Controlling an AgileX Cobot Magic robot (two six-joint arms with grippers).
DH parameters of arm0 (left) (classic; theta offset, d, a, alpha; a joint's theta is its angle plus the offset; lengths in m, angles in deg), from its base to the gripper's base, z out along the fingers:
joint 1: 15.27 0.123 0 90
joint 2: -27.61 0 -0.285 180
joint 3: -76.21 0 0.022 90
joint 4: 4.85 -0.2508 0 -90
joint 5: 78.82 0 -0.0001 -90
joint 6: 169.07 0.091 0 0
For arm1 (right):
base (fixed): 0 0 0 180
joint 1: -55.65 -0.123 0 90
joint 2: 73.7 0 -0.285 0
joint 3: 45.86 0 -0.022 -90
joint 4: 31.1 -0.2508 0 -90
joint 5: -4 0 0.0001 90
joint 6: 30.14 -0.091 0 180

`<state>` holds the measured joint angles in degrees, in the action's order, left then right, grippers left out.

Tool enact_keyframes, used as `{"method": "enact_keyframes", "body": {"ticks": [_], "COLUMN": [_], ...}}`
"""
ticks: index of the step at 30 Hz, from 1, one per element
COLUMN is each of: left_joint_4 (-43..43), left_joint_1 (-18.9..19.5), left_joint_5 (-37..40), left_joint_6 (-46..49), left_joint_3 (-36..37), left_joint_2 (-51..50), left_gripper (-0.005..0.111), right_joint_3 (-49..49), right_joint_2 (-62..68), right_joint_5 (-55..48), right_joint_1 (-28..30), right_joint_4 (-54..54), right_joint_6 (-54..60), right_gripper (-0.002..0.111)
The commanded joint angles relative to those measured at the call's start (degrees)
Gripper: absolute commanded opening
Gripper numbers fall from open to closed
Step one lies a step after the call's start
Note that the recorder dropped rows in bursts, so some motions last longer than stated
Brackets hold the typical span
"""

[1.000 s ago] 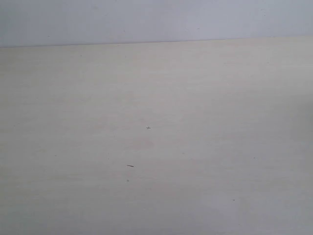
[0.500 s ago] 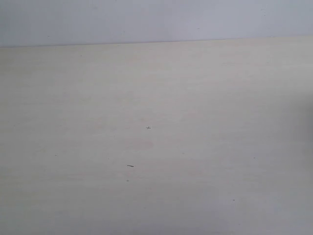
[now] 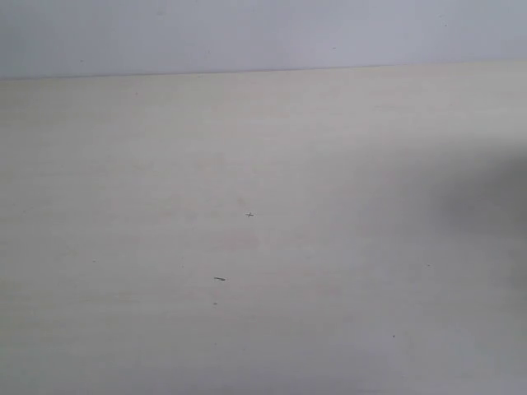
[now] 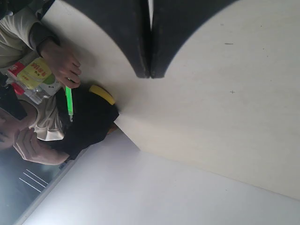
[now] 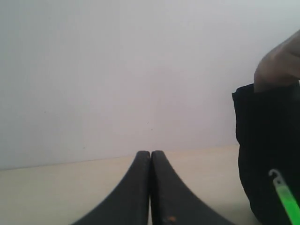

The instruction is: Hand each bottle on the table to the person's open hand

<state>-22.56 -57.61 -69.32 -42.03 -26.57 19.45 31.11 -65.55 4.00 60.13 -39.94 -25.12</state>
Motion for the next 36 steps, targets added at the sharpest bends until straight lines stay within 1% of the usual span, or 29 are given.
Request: {"method": "enact_keyframes", "body": {"ticks": [1,3,5,11,31,32,34,36], "left_joint_4": [0.15,0.15,0.15,0.15,0.15,-0.03,-6.11,-9.31], "left_joint_1": [0.02,0.02,0.02,0.02,0.02,0.48,3.33,7.20], "left_joint_5": [-0.35,-0.35,-0.35,-0.35,-0.35,-0.13,-0.32,-0.32], "left_joint_6": [0.24,0.24,0.24,0.24,0.24,0.41,2.77,4.33], "left_joint_3": [-0.01,-0.01,-0.01,-0.01,-0.01,-0.01,-0.01,-0.01], "left_joint_2": [0.37,0.37,0.37,0.37,0.37,0.37,0.37,0.37], "left_gripper": [0.000,0.000,0.000,0.000,0.000,0.000,0.000,0.000], "right_joint_3": [0.25,0.25,0.25,0.25,0.25,0.25,0.25,0.25], "right_joint_2": [-0.36,-0.36,-0.36,-0.36,-0.36,-0.36,-0.36,-0.36], "right_joint_5": [-2.08,-2.92,-3.69,-5.63,-5.75,-5.75,-5.86,-5.86], "right_joint_1": [0.34,0.34,0.34,0.34,0.34,0.34,0.34,0.34], "right_joint_4": [10.24,14.05,14.42,13.28,13.28,13.28,13.28,13.28], "right_joint_6": [-10.91,-16.12,-18.59,-18.49,-18.49,-18.49,-18.49,-18.49], "right_gripper": [0.000,0.000,0.000,0.000,0.000,0.000,0.000,0.000]}}
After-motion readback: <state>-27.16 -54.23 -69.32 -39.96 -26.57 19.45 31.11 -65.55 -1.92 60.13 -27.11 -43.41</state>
